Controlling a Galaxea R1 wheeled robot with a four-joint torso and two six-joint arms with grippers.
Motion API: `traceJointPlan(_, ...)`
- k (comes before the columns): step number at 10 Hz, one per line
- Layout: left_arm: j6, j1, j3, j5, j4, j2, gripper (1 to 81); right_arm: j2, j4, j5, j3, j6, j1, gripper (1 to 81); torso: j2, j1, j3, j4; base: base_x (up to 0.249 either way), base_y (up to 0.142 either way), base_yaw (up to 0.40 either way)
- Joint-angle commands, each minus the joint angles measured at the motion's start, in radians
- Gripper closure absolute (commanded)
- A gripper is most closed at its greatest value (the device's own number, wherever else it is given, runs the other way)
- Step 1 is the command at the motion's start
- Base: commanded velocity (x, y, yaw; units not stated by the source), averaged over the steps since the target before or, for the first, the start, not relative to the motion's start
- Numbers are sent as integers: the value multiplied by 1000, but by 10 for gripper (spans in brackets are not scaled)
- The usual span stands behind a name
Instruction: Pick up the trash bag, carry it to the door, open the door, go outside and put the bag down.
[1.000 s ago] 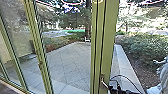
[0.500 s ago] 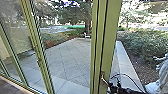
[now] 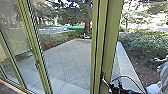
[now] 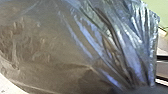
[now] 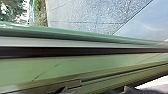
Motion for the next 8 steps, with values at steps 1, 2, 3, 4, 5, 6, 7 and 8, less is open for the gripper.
traceJointPlan(1,6,-28,5,74,-6,-7,811,69,39,-239,-29,31,96,10,0,0,0,0,0,0,0)
traceJointPlan(2,6,-28,5,74,-4,-8,811,66,46,-239,-40,31,109,10,0,0,-21,0,0,0,0)
traceJointPlan(3,6,-24,5,76,-4,-10,811,58,46,-239,-47,31,124,10,0,0,-35,0,0,0,0)
traceJointPlan(4,6,-21,5,76,-4,-13,811,48,46,-239,-53,33,138,10,0,1,-40,0,0,0,0)
traceJointPlan(5,6,-21,5,74,-6,-16,811,37,47,-239,-55,33,158,10,0,1,-54,0,0,0,0)
traceJointPlan(6,6,-20,5,76,-6,-16,811,32,47,-239,-56,33,175,10,0,1,-69,0,0,0,0)
traceJointPlan(7,6,-15,5,76,-4,-16,811,29,48,-239,-58,33,193,10,0,0,-86,0,0,0,0)
traceJointPlan(8,6,-14,5,74,-4,-16,811,25,49,-239,-58,33,205,10,0,0,-61,0,0,0,0)
